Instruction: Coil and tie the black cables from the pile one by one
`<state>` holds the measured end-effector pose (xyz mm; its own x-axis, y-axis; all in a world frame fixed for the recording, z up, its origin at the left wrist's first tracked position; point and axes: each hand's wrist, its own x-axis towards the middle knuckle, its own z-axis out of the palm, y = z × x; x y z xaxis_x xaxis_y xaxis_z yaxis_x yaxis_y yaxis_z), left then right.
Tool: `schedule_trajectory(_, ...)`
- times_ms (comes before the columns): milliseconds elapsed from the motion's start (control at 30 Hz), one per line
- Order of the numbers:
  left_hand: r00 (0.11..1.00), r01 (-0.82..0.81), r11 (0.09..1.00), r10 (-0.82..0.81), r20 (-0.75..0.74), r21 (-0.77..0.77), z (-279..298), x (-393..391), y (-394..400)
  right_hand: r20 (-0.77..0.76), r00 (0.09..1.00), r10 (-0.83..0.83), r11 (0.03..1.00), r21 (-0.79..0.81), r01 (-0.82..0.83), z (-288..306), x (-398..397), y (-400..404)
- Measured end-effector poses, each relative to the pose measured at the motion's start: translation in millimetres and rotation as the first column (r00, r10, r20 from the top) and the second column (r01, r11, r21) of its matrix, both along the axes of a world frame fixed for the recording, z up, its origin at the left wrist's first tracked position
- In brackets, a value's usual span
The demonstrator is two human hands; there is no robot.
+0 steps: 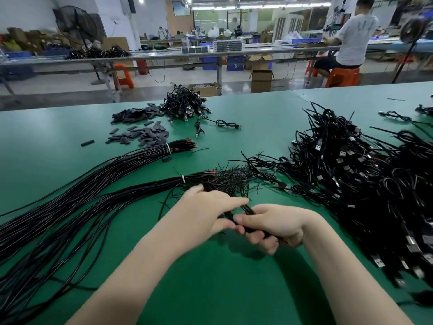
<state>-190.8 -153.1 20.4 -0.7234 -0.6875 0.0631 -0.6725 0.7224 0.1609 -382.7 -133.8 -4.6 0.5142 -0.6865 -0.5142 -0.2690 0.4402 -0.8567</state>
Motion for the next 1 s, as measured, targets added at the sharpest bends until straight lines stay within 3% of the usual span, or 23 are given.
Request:
schedule_trajectory(100, 0.999, 0.033, 0.999, -0.033, -0.024, -0.006, -9, 8, 11, -0.045, 0.986, 0.159, 0.985, 0.081, -0.155, -3, 0, 2)
schedule_trajectory(167, 0.995, 0.099, 0.978, -0.092, 0.048, -0.182, -13, 14, 19, -0.053, 0.971, 0.233, 0.968, 0.112, -0.226, -6, 4, 1)
schedule_trajectory(267, 0.967, 0.237, 0.858, -0.164, 0.193, -0.456, -25, 22, 28, -0.055, 0.954, 0.296, 0.949, 0.133, -0.287, -10, 10, 0)
schedule_trajectory(433, 0.989, 0.122, 0.813, -0.05, 0.141, -0.569, -41, 27, 37, 0.067, 0.964, 0.256, 0.953, 0.149, -0.263, -12, 15, -1)
schedule_trajectory(500, 1.0, 0.003, 0.876, 0.004, 0.015, -0.482, -37, 26, 36, 0.184, 0.967, 0.176, 0.969, 0.141, -0.204, -11, 11, -2)
schedule_trajectory(567, 0.954, -0.264, 0.937, 0.218, -0.206, -0.231, -37, 27, 29, 0.323, 0.946, 0.018, 0.991, 0.118, -0.059, -8, 5, -7)
schedule_trajectory(633, 0.784, -0.451, 0.89, 0.431, -0.447, 0.069, -41, 24, 20, 0.422, 0.873, -0.246, 0.967, 0.045, 0.25, -8, 3, -15)
schedule_trajectory(667, 0.657, -0.466, 0.86, 0.495, -0.568, 0.21, -43, 20, 17, 0.424, 0.828, -0.367, 0.903, -0.052, 0.427, -11, 5, -19)
schedule_trajectory(700, 0.515, -0.461, 0.828, 0.542, -0.664, 0.319, -45, 15, 14, 0.377, 0.801, -0.465, 0.794, -0.223, 0.566, -15, 9, -22)
schedule_trajectory(733, 0.395, -0.447, 0.802, 0.574, -0.718, 0.396, -49, 10, 12, 0.272, 0.793, -0.545, 0.65, -0.461, 0.604, -19, 14, -24)
schedule_trajectory(767, 0.321, -0.431, 0.794, 0.58, -0.749, 0.43, -53, 5, 10, 0.123, 0.782, -0.611, 0.513, -0.691, 0.509, -26, 20, -24)
schedule_trajectory(800, 0.289, -0.421, 0.798, 0.569, -0.77, 0.432, -58, 2, 10, -0.035, 0.767, -0.641, 0.434, -0.84, 0.325, -33, 25, -23)
schedule_trajectory(867, 0.311, -0.431, 0.824, 0.519, -0.796, 0.368, -67, 3, 7, -0.318, 0.698, -0.642, 0.429, -0.903, -0.017, -46, 35, -20)
schedule_trajectory(900, 0.345, -0.435, 0.841, 0.486, -0.803, 0.322, -71, 5, 5, -0.393, 0.657, -0.643, 0.438, -0.893, -0.106, -50, 39, -20)
schedule_trajectory(1000, 0.425, -0.43, 0.874, 0.419, -0.803, 0.228, -76, 13, -2, -0.423, 0.629, -0.653, 0.448, -0.884, -0.13, -53, 44, -21)
